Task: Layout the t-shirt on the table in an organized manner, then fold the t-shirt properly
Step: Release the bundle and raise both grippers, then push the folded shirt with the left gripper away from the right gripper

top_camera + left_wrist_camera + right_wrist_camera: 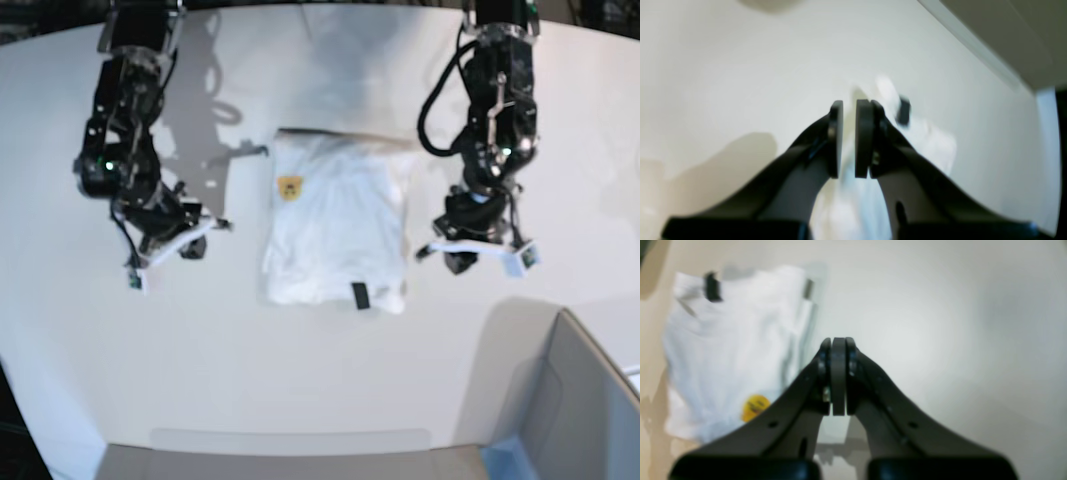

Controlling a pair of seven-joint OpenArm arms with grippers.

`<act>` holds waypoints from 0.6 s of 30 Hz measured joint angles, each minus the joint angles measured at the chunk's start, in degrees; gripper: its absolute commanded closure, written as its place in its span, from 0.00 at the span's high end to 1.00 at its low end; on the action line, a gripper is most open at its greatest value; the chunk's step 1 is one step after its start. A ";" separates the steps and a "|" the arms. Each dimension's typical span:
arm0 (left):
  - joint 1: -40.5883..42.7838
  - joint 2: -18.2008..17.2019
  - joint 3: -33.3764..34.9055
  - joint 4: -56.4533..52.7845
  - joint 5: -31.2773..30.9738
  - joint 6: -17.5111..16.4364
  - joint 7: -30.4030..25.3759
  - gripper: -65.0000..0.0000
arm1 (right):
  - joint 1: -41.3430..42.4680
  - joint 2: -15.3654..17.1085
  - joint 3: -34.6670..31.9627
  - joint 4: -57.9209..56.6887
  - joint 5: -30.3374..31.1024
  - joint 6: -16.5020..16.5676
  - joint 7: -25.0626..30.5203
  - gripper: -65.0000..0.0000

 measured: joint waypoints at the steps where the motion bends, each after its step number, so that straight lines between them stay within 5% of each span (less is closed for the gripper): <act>1: -0.20 -0.02 4.00 -0.66 -0.02 -0.02 1.99 0.10 | -1.68 0.33 1.66 0.61 0.04 -0.04 -0.46 0.00; 6: -2.43 1.09 17.55 -5.03 -1.46 -0.61 1.68 0.10 | -5.92 1.92 9.81 0.74 -0.52 -0.20 0.13 0.00; 18: -5.20 2.62 13.14 -21.94 -0.85 -0.50 -0.98 0.10 | -10.10 3.48 11.28 0.76 -0.13 0.20 -0.07 0.00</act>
